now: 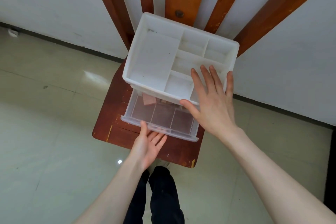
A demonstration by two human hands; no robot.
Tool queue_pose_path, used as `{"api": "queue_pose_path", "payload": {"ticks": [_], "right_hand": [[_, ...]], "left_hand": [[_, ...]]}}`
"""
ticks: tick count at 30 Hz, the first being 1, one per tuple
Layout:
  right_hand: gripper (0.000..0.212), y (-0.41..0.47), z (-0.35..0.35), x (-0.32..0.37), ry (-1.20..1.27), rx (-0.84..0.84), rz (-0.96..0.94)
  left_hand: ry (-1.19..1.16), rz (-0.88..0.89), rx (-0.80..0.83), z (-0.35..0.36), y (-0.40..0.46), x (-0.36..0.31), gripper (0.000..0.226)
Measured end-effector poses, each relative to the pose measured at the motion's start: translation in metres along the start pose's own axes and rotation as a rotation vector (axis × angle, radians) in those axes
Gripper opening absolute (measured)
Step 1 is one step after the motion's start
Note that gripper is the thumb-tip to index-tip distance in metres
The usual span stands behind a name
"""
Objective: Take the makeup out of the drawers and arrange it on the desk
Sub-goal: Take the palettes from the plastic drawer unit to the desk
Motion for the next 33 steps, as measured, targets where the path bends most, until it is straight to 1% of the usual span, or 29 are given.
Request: {"api": "queue_pose_path", "payload": {"ticks": [3, 7, 11, 12, 14, 15, 16, 17, 18, 19, 20, 21, 22, 23, 24, 26, 28, 30, 33], "right_hand": [[0.076, 0.001, 0.000, 0.000, 0.006, -0.007, -0.001], [0.077, 0.001, 0.000, 0.001, -0.009, -0.003, 0.004], [0.076, -0.001, -0.002, 0.003, 0.039, -0.006, 0.007], [0.073, -0.004, -0.005, 0.005, 0.097, -0.041, -0.002], [0.059, -0.018, -0.017, 0.014, 0.331, -0.166, -0.041], [0.051, -0.030, -0.023, 0.019, 0.468, -0.242, -0.069], [0.044, -0.044, -0.026, 0.024, 0.580, -0.306, -0.093], [0.039, -0.058, -0.024, 0.028, 0.654, -0.330, -0.104], [0.036, -0.068, -0.014, 0.033, 0.702, -0.296, -0.097], [0.035, -0.075, 0.001, 0.037, 0.732, -0.207, -0.064], [0.035, -0.079, 0.019, 0.041, 0.751, -0.082, -0.007], [0.036, -0.080, 0.038, 0.044, 0.753, 0.039, 0.053], [0.038, -0.080, 0.054, 0.043, 0.735, 0.116, 0.103], [0.041, -0.077, 0.067, 0.041, 0.705, 0.151, 0.145], [0.044, -0.072, 0.077, 0.038, 0.677, 0.173, 0.185], [0.053, -0.058, 0.091, 0.035, 0.645, 0.194, 0.250], [0.061, -0.047, 0.104, 0.030, 0.650, 0.228, 0.329], [0.066, -0.043, 0.116, 0.028, 0.638, 0.288, 0.389], [0.068, -0.047, 0.129, 0.029, 0.594, 0.389, 0.418]], "left_hand": [[0.025, -0.006, -0.034, -0.020, -0.009, 0.011, 0.049], [0.045, 0.001, -0.033, -0.026, -0.017, 0.009, 0.058], [0.151, -0.049, -0.101, -0.028, -0.022, 0.002, 0.054], [0.209, -0.068, -0.117, -0.029, -0.025, 0.000, 0.051], [0.421, -0.089, -0.183, -0.033, -0.036, -0.007, 0.042], [0.560, -0.057, -0.243, -0.036, -0.043, -0.014, 0.035], [0.692, 0.022, -0.313, -0.040, -0.050, -0.026, 0.028], [0.802, 0.142, -0.378, -0.040, -0.058, -0.040, 0.023], [0.903, 0.281, -0.421, -0.035, -0.065, -0.055, 0.019], [1.021, 0.429, -0.441, -0.025, -0.072, -0.069, 0.017], [1.165, 0.571, -0.438, -0.010, -0.078, -0.080, 0.017], [1.317, 0.705, -0.405, 0.007, -0.080, -0.088, 0.020], [1.465, 0.819, -0.334, 0.027, -0.078, -0.089, 0.026], [1.628, 0.898, -0.245, 0.044, -0.072, -0.086, 0.033], [1.804, 0.936, -0.171, 0.058, -0.062, -0.080, 0.039], [2.117, 0.907, -0.089, 0.071, -0.035, -0.068, 0.051], [2.299, 0.786, -0.028, 0.072, -0.009, -0.061, 0.057], [2.395, 0.674, -0.016, 0.064, 0.008, -0.059, 0.059], [2.484, 0.609, -0.029, 0.050, 0.013, -0.057, 0.060]]}}
Point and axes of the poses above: each hand's wrist, its own y-axis towards the middle knuckle, its own z-axis out of the palm, x = y × z, the point moved 9 cm from there along y, towards the middle knuckle, and after that the axes turned 11 degrees about y, right-handed, at the moved point
